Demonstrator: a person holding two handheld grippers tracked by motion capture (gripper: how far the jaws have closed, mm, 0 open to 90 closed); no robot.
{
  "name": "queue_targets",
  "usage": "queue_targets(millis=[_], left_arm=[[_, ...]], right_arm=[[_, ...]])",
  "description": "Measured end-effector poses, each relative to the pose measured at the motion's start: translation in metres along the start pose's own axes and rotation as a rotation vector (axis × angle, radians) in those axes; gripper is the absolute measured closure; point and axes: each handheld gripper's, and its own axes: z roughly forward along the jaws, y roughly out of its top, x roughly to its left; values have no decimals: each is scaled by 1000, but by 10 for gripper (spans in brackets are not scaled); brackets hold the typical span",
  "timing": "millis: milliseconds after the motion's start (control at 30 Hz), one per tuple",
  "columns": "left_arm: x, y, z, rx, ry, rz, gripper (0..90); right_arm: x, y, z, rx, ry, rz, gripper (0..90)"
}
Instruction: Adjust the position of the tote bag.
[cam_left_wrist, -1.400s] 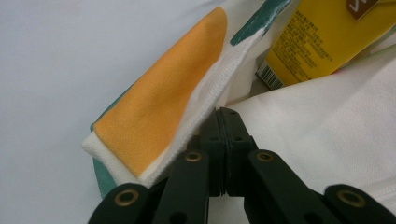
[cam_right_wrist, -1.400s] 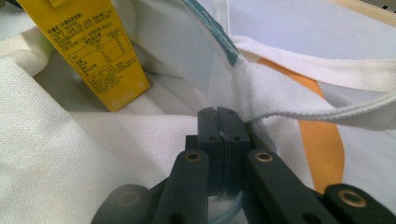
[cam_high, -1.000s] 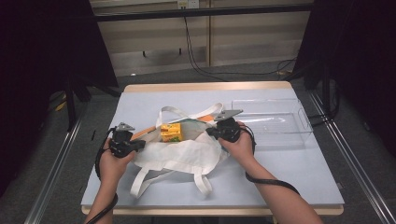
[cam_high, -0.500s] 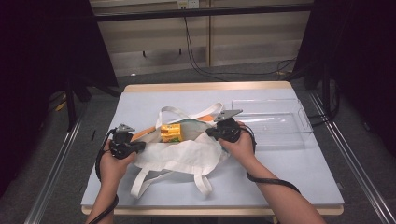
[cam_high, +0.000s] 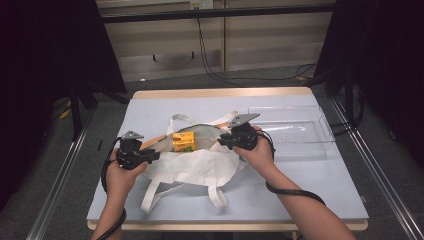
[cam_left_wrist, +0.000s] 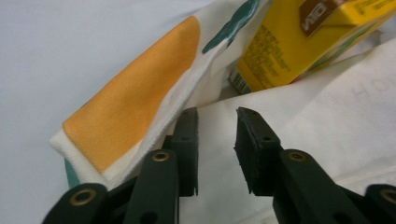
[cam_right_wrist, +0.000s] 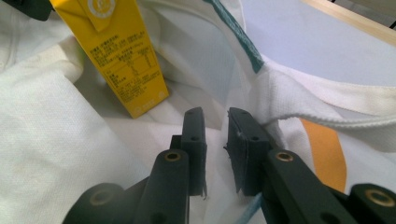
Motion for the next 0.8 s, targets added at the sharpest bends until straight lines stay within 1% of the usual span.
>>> queue_targets(millis=[67, 167, 200, 233, 267, 333, 367, 400, 467, 500, 567, 600, 633, 667, 700, 733, 767, 800], left_arm=[[-3, 1, -2, -6, -4, -8, 641], [-8, 3, -5, -12, -4, -7, 600], [-10, 3, -6, -10, -8, -10, 571], [-12, 4, -7, -7, -1, -8, 531], [-15, 4, -7, -13, 0, -15, 486], [-20, 4, -8, -21, 6, -17, 462], [-22, 3, -9, -20, 17, -14, 438], [-22, 3, -9, -5, 15, 3, 421], [-24, 1, -9, -12, 22, -6, 379], [-25, 0, -9, -11, 28, -4, 358], [-26, -2, -8, -23, 31, -22, 312], [-25, -2, -8, -23, 34, -15, 298], [-25, -3, -9, -31, 36, -16, 287], [-27, -3, -8, -42, 34, -27, 282], [-27, -4, -8, -42, 34, -22, 271], [-28, -4, -7, -47, 32, -24, 262], [-29, -4, -7, -43, 31, -16, 256], [-31, -4, -7, -39, 34, -7, 249]], right_arm=[[1, 3, -1, -6, 1, 6, 744], [3, 7, -3, -6, 4, -2, 710], [3, 8, -4, -8, 9, -5, 696], [3, 9, -5, -7, 13, -4, 682], [3, 10, -6, -6, 25, 0, 665], [3, 13, -6, -1, 42, -4, 600], [4, 14, -7, 5, 46, -4, 569], [4, 15, -7, 7, 49, -13, 539], [5, 18, -7, 14, 61, -13, 501], [5, 20, -7, 17, 63, -16, 464], [6, 25, -7, 28, 75, -10, 401], [7, 27, -7, 31, 80, -12, 373], [8, 30, -7, 31, 83, -19, 348], [9, 32, -8, 24, 81, -25, 324], [10, 35, -8, 26, 75, -27, 289], [11, 37, -8, 23, 77, -25, 281], [11, 39, -9, 25, 83, -27, 280], [12, 42, -9, 25, 77, -36, 274]])
